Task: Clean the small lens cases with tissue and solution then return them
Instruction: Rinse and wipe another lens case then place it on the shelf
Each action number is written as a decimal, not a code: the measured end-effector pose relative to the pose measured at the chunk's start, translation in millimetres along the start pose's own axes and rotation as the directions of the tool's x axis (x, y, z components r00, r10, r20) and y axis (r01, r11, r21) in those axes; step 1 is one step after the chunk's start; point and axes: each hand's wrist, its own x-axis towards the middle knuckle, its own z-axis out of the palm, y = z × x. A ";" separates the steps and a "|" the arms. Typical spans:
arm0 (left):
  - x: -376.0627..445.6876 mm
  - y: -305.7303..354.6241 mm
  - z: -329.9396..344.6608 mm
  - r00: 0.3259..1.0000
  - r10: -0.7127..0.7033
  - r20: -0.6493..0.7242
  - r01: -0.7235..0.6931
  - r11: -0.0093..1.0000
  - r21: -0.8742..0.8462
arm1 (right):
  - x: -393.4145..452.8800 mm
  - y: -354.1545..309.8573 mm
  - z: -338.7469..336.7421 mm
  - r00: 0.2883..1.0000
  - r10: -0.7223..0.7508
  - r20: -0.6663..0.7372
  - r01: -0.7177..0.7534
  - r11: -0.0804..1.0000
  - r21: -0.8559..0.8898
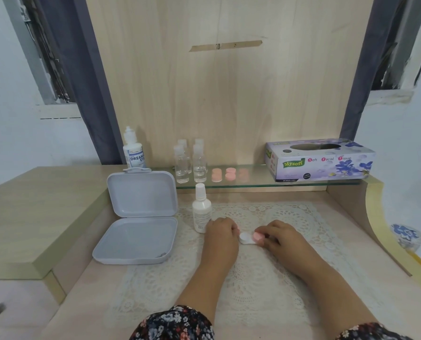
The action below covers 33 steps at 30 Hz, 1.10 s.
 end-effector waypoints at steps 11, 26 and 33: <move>-4.8 4.8 -7.5 0.996 0.039 0.075 -0.033 0.995 -0.090 | 0.7 0.5 -0.6 1.000 0.000 0.000 0.000 1.000 -0.017; -4.4 4.2 -8.5 0.978 0.046 0.202 -0.050 0.999 0.017 | -0.4 -2.7 -1.4 1.000 0.003 -0.010 -0.003 1.000 -0.007; -0.9 -0.2 -1.8 0.983 0.050 0.174 -0.058 0.998 0.037 | -2.3 -6.2 -1.0 0.998 0.042 -0.042 -0.043 0.999 0.000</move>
